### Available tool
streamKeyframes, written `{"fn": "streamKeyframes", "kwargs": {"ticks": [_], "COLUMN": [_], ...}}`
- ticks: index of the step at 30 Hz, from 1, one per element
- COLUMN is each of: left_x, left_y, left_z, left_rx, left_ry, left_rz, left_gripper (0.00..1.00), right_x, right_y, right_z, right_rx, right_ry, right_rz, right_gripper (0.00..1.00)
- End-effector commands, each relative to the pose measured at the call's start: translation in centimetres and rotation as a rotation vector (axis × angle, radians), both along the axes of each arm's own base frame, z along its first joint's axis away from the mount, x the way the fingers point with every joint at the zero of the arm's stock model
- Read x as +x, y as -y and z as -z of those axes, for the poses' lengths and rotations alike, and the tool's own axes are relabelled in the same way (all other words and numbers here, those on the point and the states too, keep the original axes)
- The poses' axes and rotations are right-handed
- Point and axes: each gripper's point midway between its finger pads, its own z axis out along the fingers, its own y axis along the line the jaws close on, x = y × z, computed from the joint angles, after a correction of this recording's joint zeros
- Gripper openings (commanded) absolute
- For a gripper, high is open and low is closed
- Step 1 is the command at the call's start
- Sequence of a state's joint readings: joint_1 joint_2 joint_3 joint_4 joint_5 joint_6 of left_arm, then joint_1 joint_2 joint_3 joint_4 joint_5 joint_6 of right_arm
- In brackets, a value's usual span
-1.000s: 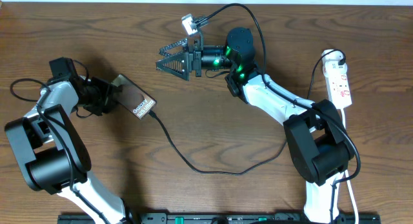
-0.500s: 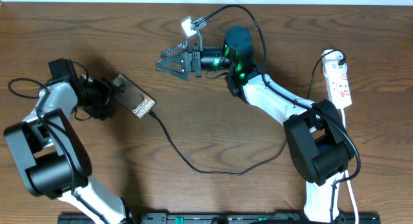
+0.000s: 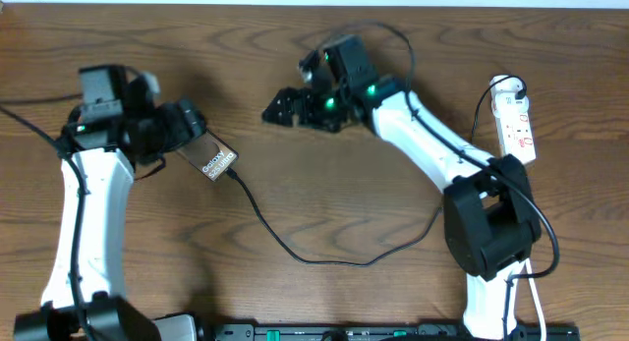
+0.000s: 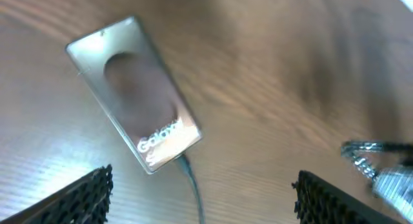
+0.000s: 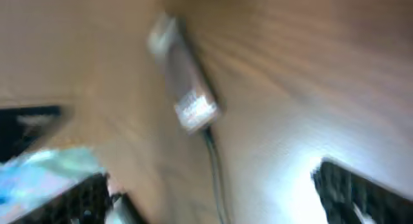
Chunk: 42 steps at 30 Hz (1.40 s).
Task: Plug charger to phone and switch on socket
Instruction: 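Release the phone and move the right arm toward the power strip, then move the right gripper over the power strip's switch beside the charger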
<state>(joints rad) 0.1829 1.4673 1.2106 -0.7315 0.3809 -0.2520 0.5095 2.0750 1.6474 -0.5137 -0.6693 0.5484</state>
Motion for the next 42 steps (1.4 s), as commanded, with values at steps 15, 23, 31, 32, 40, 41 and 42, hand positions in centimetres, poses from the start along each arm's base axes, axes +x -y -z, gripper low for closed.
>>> {"fn": "streamKeyframes", "kwargs": {"ticks": [15,23,31,32,40,41,42], "left_x": [1.1,1.1,1.1,1.1,1.1,1.1,1.1], "left_y": [14.1,14.1,14.1,14.1,14.1,14.1,14.1], "left_z": [-9.8,-9.8,-9.8,-9.8,-9.8,-9.8,-9.8], "left_rx": [0.175,0.175,0.175,0.175,0.175,0.175,0.175], "left_ry": [0.263,0.262,0.262,0.262,0.262,0.262,0.262], "left_rz": [0.419,0.418,0.418,0.418,0.418,0.418,0.418], "left_gripper": [0.89,0.89,0.89,0.89,0.89,0.88,0.89], "right_x": [9.0,4.1,2.9,2.7,2.6,2.5,2.5], "right_y": [31.8,41.8,47.1,47.7,51.0,51.2,51.2], "right_z": [-15.6,-16.8,-15.4,-15.1,-12.4,-12.0,-11.5], "right_rx": [-0.238,-0.126,-0.247,-0.279,-0.478,-0.484,-0.484], "right_ry": [0.240,0.278,0.228,0.217,0.168,0.159,0.149], "right_rz": [0.396,0.374,0.488,0.497,0.537,0.537,0.536], "right_gripper": [0.99,0.99,0.99,0.99,0.99,0.99,0.99]}}
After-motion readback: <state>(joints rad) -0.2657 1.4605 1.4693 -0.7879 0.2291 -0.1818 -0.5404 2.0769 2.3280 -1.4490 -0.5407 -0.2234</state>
